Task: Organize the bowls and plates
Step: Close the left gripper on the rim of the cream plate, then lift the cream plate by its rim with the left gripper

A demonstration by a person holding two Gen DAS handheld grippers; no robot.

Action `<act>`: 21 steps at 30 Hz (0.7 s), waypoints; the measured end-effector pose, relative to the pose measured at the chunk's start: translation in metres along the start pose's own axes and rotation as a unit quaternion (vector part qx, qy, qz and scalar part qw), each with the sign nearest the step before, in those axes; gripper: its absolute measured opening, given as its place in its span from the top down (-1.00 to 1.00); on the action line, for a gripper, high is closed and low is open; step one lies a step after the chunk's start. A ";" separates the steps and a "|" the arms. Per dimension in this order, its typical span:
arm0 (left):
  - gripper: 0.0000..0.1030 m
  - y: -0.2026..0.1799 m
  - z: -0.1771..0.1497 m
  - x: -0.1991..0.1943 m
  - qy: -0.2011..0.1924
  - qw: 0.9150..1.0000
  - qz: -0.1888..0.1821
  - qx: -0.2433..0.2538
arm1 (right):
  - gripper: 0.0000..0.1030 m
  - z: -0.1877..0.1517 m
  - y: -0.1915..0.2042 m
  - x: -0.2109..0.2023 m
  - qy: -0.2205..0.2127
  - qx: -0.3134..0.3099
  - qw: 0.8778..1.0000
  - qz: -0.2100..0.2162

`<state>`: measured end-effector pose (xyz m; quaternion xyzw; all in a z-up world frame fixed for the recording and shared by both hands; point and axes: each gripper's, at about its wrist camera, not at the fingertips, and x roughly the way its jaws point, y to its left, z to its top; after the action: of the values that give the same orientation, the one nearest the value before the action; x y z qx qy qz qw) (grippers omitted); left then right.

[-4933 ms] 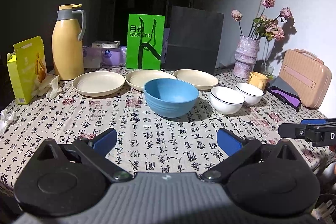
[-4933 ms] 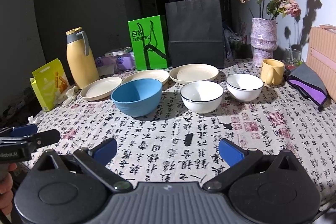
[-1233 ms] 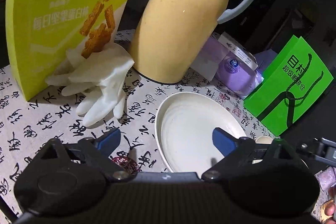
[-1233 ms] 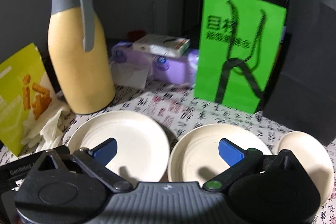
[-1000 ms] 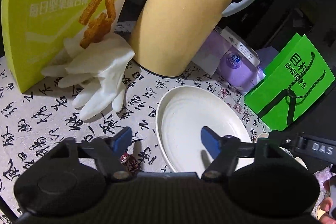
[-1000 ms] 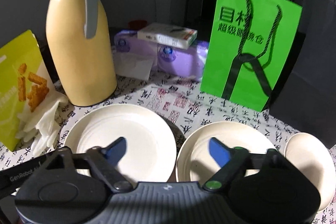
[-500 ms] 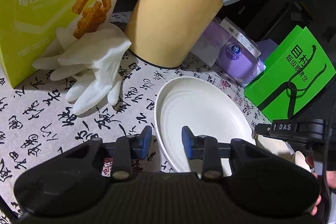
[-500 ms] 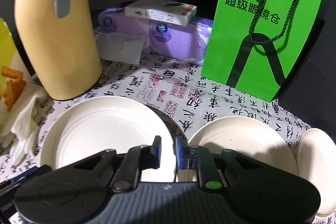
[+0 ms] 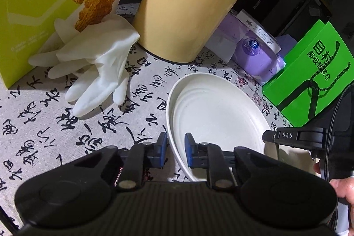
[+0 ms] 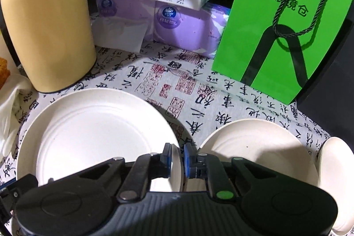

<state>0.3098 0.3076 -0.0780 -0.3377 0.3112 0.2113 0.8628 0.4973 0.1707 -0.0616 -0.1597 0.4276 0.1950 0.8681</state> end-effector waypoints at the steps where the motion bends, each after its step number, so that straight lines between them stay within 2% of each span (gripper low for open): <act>1: 0.69 0.000 0.000 0.001 0.002 1.000 0.000 -0.001 | 0.79 0.000 0.001 0.001 0.000 -0.004 1.000 -0.001; 7: 0.75 0.004 0.002 0.004 0.007 1.000 -0.004 -0.010 | 0.81 -0.002 0.004 0.001 0.000 -0.022 1.000 -0.004; 21: 0.77 0.007 0.005 0.003 -0.005 1.000 0.015 -0.007 | 0.85 -0.016 0.014 -0.016 -0.004 -0.103 0.995 -0.001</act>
<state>0.3094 0.3164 -0.0804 -0.3377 0.3103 0.2282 0.8588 0.4707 0.1724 -0.0602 -0.2481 0.4017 0.2374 0.8489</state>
